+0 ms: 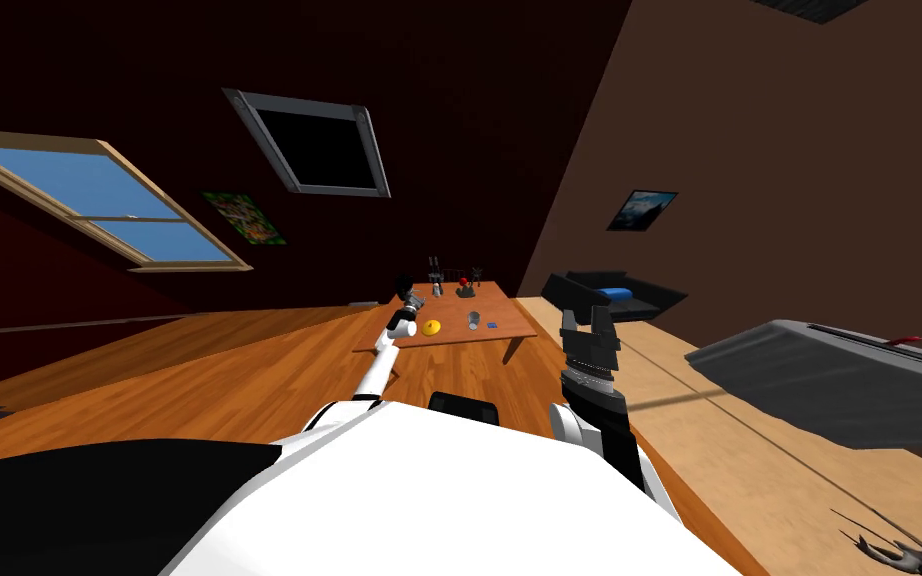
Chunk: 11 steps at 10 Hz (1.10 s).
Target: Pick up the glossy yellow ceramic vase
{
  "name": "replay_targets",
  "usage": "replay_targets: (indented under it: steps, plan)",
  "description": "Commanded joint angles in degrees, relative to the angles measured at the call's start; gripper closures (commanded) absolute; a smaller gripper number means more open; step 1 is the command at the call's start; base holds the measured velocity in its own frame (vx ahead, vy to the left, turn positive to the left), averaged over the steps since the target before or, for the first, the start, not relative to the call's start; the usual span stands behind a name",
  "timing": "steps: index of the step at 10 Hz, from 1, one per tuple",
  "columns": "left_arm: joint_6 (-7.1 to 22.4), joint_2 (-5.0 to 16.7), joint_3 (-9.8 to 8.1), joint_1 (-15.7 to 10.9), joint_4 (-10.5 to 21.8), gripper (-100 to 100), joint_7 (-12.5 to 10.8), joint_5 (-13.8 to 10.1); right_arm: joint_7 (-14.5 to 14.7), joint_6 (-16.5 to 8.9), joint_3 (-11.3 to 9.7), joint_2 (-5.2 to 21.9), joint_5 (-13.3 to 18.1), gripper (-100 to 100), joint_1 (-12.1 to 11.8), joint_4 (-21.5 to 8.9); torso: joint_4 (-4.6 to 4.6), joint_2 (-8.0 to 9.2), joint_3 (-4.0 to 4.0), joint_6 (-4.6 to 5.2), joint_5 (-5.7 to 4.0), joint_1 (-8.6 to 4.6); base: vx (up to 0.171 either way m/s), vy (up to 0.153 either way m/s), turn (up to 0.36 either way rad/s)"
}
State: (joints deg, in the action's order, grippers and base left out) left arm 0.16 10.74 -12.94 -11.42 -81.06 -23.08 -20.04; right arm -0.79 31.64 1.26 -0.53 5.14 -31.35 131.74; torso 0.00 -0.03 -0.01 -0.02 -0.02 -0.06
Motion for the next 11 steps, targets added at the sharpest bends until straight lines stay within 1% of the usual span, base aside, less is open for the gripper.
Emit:
replay_targets:
  steps: [1,2,3,4,5,6,7,8,9,10,11]
  plan:
    - [1.48,0.24,-0.22,-0.93,2.28,-100,-0.81,-0.50,0.00,0.00,0.00,0.00,0.00,0,0.00,0.00,0.00,0.00,0.00,0.00,0.00,0.00,0.003,-0.023,0.044]
    - [4.23,0.43,-0.82,-3.55,3.75,-100,-2.07,-1.22,0.00,0.00,0.00,0.00,0.00,0,0.00,0.00,0.00,0.00,0.00,0.01,0.00,-0.02,0.010,-0.027,0.089]
    - [4.41,0.43,-0.82,-3.61,5.62,-100,-2.07,-1.22,0.00,0.00,0.00,0.00,0.00,0,0.00,0.00,0.00,-0.04,-0.02,0.00,-0.01,-0.03,0.008,-0.028,0.037]
    - [4.41,0.43,-0.82,-3.61,5.85,-100,-2.07,-1.22,0.00,0.00,0.00,0.00,0.00,0,0.00,0.00,-0.01,-0.03,-0.02,0.01,-0.01,-0.04,0.002,-0.016,-0.012]
    - [7.37,0.61,-1.34,-6.21,7.84,-100,-3.35,-1.86,0.00,0.00,0.00,0.00,0.00,0,0.00,0.00,-0.01,0.00,0.00,0.01,0.00,0.00,0.006,-0.027,0.101]
    - [7.37,0.61,-1.34,-6.21,9.32,-100,-3.35,-1.86,0.00,0.00,0.00,0.00,0.00,0,0.00,0.00,0.00,-0.02,-0.01,-0.01,-0.01,-0.03,0.009,-0.028,0.050]
    - [10.10,0.80,-1.79,-8.53,10.71,-100,-4.62,-2.39,0.00,0.00,0.00,0.00,0.00,0,0.00,0.00,-0.01,-0.03,-0.02,0.01,-0.01,-0.04,0.019,-0.031,0.092]
    - [10.36,0.80,-1.79,-8.72,12.81,-100,-4.62,-2.39,0.00,0.00,0.00,0.00,0.00,0,0.00,0.00,-0.01,-0.07,-0.04,0.00,-0.01,-0.05,0.021,-0.027,0.046]
    - [12.37,1.00,-2.17,-11.14,14.62,-100,-5.89,-2.82,0.00,0.00,0.00,0.00,0.00,0,0.00,0.00,-0.02,-0.07,-0.05,0.01,-0.01,-0.04,0.025,-0.029,0.092]
    - [13.37,1.00,-2.17,-11.14,16.18,-100,-5.89,-2.82,0.00,0.00,0.00,0.00,0.00,0,0.00,0.00,-0.02,-0.10,-0.05,0.00,-0.02,-0.05,0.027,-0.033,0.051]
    - [15.09,1.24,-2.46,-13.45,18.51,-100,-7.15,-3.15,0.00,0.00,0.00,0.00,0.00,0,0.00,0.00,-0.03,-0.10,-0.06,0.01,-0.01,-0.06,0.041,-0.038,0.094]
